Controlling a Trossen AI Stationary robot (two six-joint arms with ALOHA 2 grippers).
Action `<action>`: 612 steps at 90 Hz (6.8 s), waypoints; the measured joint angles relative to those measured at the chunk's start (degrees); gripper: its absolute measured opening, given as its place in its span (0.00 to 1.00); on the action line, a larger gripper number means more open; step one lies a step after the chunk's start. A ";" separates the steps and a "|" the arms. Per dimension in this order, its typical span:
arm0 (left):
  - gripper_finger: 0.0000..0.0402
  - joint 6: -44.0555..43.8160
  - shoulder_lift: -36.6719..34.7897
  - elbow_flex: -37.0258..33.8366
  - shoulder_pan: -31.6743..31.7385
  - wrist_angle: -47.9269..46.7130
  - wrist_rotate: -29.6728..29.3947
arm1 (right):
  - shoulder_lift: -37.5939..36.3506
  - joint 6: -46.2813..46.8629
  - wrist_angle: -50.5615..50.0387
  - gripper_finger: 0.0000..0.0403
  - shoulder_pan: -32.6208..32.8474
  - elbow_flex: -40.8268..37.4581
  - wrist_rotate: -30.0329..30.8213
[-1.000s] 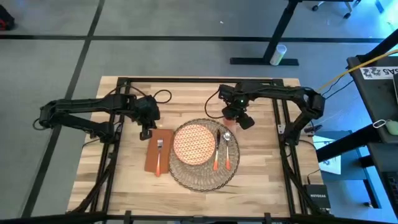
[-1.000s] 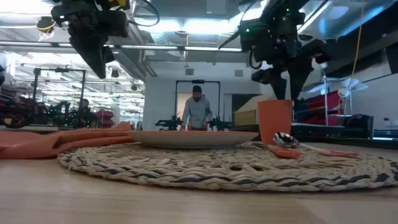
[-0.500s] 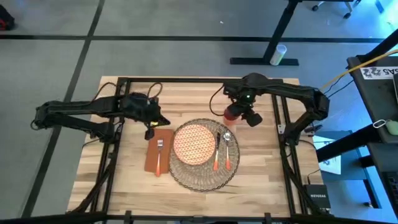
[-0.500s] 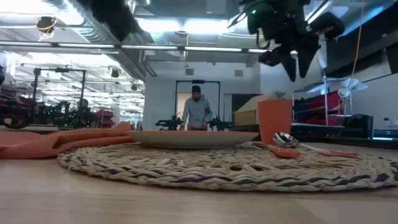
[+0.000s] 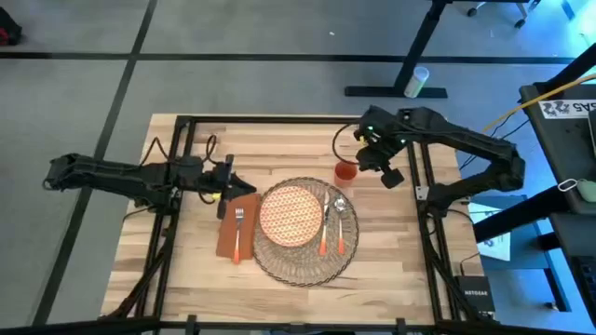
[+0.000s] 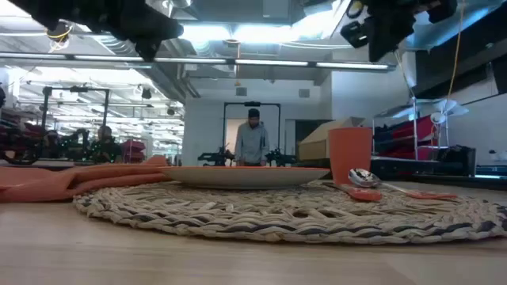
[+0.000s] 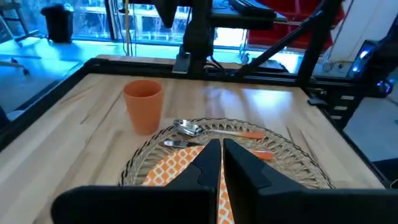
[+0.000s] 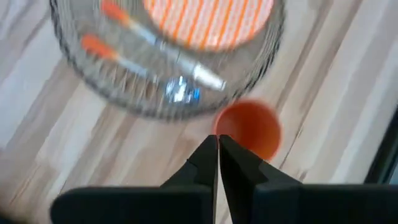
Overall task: Set table place
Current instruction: Return to Home Position
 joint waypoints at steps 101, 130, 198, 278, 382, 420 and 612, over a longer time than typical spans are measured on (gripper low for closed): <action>0.00 3.38 -11.17 -16.78 -8.46 16.97 -17.91 | -48.46 22.02 80.42 0.00 0.02 -66.37 13.21; 0.00 3.59 -28.32 -24.63 -17.61 14.76 -26.51 | -60.19 20.36 85.36 0.00 0.02 -73.18 14.14; 0.00 -4.54 -33.08 -24.63 -21.19 -5.44 -39.21 | -64.27 17.57 71.07 0.00 0.02 -73.18 33.43; 0.00 -6.82 -23.30 -24.63 -15.89 2.19 -30.27 | -42.51 17.70 86.42 0.00 0.02 -73.16 21.17; 0.00 -6.38 -23.50 -24.63 -18.88 6.45 -30.28 | -72.14 15.89 80.14 0.00 0.02 -72.56 21.19; 0.00 -8.37 -23.69 -24.63 -18.86 6.36 -23.91 | -72.14 13.48 72.63 0.00 0.02 -72.48 37.24; 0.00 -5.29 -23.69 -24.65 -4.32 11.77 -4.52 | -64.98 27.77 67.93 0.00 0.02 -72.59 8.56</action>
